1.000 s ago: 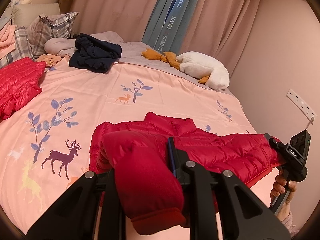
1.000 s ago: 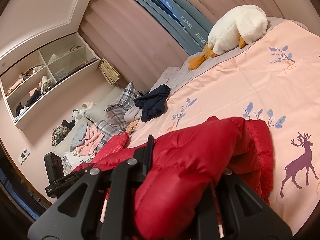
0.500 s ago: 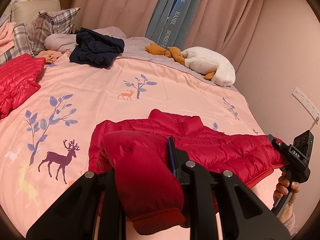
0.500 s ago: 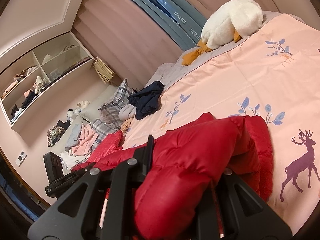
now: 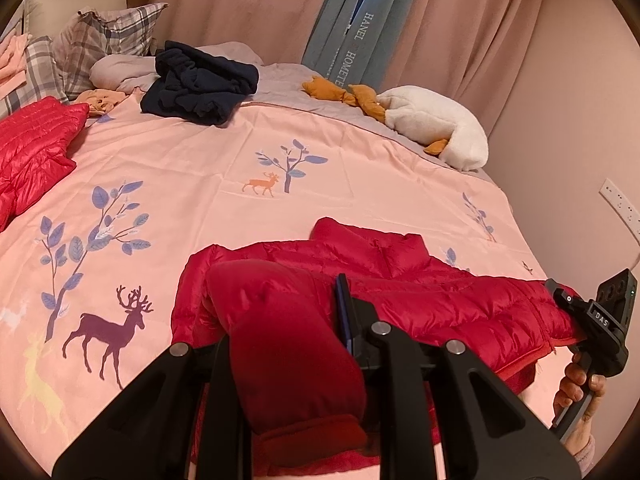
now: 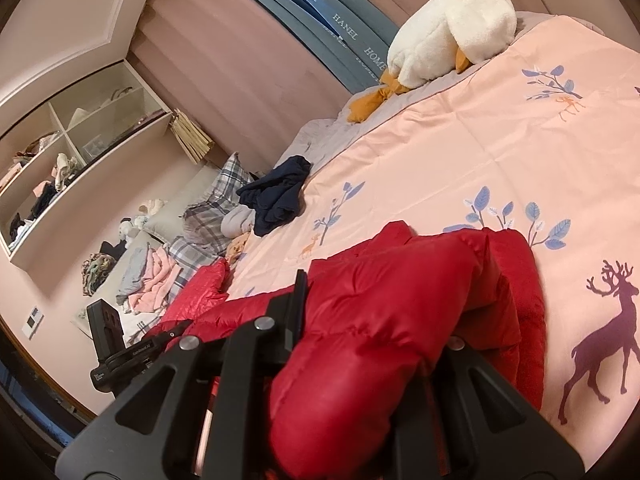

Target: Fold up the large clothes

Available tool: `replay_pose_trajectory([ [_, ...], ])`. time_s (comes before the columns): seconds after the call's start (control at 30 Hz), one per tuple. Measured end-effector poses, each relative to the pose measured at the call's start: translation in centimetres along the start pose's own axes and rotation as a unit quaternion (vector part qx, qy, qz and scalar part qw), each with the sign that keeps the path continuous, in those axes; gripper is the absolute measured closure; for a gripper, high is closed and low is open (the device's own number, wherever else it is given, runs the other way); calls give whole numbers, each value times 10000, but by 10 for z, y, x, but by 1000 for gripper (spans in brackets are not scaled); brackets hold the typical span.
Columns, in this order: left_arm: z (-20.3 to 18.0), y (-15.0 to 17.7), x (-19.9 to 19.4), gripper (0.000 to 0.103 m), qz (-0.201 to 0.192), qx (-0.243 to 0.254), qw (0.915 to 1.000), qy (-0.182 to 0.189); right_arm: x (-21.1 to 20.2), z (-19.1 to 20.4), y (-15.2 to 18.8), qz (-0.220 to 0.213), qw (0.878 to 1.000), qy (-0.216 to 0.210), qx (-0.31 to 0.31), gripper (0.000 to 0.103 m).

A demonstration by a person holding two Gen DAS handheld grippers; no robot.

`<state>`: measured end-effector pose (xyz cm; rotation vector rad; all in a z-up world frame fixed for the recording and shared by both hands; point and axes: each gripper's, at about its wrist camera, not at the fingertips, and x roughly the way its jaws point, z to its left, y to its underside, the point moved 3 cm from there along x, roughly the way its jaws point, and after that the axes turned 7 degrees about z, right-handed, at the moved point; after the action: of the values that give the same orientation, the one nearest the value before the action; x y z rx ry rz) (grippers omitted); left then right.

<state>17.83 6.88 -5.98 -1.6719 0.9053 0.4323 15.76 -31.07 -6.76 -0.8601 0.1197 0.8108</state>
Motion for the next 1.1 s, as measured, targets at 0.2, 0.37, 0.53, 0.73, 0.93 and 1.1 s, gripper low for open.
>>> replay_pose_trajectory([
  [0.2, 2, -8, 20, 84, 44, -53, 9999, -157, 16, -5, -6, 78, 9996, 241, -121, 88],
  [0.37, 4, -14, 31, 83, 58, -90, 9996, -272, 32, -9, -14, 134, 9990, 386, -197, 88],
  [0.53, 7, -22, 41, 83, 74, -121, 9992, -369, 46, -14, -23, 201, 9983, 487, -234, 88],
  [0.73, 10, -32, 49, 83, 72, -195, 9988, -434, 60, -12, -35, 256, 9973, 596, -338, 88],
  [0.93, 15, -42, 65, 83, 193, -243, 9980, -553, 80, -15, -44, 371, 9958, 755, -365, 88],
  [1.1, 21, -46, 85, 83, 418, -299, 9966, -637, 96, -26, -47, 516, 9939, 925, -314, 88],
])
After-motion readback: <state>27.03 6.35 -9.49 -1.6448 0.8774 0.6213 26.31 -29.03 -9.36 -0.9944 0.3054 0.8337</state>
